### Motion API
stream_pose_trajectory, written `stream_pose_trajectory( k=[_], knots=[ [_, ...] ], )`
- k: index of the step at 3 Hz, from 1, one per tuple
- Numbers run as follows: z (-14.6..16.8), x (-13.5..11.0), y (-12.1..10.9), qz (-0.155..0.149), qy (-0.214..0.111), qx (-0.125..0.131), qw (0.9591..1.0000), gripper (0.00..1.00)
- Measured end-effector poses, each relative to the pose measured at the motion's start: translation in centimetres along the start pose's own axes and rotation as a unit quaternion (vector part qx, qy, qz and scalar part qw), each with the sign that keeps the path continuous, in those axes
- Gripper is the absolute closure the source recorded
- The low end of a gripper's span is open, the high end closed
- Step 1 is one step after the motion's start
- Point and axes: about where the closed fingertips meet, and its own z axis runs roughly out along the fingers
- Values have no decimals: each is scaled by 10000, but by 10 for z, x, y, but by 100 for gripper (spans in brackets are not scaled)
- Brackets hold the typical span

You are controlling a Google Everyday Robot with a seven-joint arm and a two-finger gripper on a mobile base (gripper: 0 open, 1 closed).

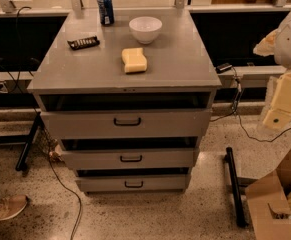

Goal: Open bottom drawer

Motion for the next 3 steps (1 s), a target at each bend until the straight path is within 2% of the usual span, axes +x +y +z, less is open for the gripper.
stream_pose_trajectory(
  k=[1, 2, 3],
  knots=[
    [1, -1, 1, -21, -47, 19, 10000, 0],
    [38, -5, 24, -166, -280, -323, 9989, 0],
    [105, -23, 72, -387, -925, -913, 9908, 0]
  ],
)
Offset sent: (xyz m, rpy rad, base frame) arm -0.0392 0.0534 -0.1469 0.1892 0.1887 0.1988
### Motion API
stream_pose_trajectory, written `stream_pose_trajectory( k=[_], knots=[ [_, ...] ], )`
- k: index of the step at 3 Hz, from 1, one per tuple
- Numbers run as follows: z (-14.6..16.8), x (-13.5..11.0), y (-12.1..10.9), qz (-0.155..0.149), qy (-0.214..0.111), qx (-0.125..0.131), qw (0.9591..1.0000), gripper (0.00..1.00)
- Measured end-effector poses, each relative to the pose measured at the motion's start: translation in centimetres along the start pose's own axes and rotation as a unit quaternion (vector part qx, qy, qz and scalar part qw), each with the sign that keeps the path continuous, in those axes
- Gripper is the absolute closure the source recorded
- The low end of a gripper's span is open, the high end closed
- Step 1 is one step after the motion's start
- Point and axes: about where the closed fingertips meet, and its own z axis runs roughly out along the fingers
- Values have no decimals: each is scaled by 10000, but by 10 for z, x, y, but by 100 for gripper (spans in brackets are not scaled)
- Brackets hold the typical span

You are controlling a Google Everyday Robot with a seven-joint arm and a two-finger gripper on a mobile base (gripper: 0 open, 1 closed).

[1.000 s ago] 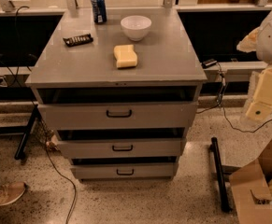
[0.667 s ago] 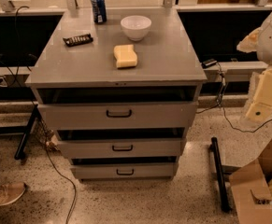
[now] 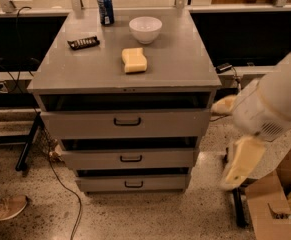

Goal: Open bottom drawer

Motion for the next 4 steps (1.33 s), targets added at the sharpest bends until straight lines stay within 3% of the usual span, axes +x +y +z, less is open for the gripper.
stream_pose_trajectory(
  k=[1, 2, 3, 4],
  knots=[
    [85, -2, 43, 39, -450, -738, 9962, 0],
    [105, 12, 68, 123, -305, -1045, 9940, 0],
    [103, 12, 68, 126, -301, -1027, 9942, 0],
    [151, 38, 76, 264, -342, -1247, 9912, 0]
  ],
)
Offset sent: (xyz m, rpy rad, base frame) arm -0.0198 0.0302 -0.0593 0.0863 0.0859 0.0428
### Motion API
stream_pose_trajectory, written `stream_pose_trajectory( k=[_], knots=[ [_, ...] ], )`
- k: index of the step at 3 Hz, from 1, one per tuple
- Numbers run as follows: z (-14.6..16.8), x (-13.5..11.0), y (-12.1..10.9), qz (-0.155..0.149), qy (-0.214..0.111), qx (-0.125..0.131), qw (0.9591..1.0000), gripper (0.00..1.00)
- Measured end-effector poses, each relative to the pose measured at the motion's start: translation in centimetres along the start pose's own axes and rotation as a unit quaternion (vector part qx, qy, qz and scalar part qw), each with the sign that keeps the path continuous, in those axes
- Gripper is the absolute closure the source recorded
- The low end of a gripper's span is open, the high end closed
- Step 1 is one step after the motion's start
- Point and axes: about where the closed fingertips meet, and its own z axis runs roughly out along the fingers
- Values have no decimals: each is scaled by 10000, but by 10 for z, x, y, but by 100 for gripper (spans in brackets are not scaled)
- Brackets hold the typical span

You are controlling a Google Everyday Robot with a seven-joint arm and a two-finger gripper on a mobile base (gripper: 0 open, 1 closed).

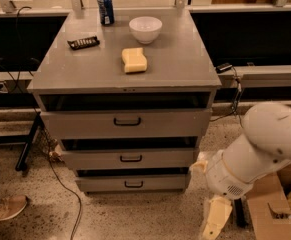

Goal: Open bottom drawer

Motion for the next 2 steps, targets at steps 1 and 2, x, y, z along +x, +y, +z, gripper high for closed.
stream_pose_trajectory(
  k=[1, 2],
  knots=[
    [81, 35, -13, -55, -203, -332, 9992, 0],
    [157, 57, -22, -8, -494, -641, 9967, 0]
  ],
)
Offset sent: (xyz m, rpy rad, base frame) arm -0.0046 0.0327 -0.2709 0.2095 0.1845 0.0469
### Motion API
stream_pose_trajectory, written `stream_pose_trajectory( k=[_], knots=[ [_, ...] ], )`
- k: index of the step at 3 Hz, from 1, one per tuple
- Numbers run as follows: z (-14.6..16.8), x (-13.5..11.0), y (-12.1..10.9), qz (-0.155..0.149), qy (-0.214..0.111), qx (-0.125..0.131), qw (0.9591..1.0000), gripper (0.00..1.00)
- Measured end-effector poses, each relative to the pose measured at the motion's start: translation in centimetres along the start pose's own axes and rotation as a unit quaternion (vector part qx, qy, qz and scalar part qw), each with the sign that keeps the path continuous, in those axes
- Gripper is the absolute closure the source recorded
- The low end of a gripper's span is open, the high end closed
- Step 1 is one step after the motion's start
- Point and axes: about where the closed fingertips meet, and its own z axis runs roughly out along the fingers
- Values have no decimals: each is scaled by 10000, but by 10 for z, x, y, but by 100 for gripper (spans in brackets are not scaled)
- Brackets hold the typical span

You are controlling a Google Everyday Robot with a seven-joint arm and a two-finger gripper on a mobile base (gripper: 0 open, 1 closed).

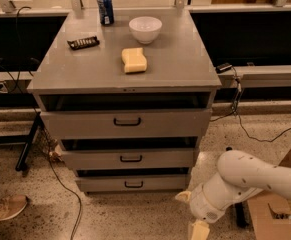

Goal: Open bottom drawer

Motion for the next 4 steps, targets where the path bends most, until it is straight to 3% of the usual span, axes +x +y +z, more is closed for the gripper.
stream_pose_trajectory(
  k=[1, 2, 3, 4],
  knots=[
    [23, 8, 5, 141, -131, -248, 9995, 0],
    [23, 8, 5, 136, -126, -243, 9995, 0],
    [44, 16, -6, 123, -212, -370, 9990, 0],
    [93, 31, -49, -215, -310, -193, 9991, 0]
  ],
)
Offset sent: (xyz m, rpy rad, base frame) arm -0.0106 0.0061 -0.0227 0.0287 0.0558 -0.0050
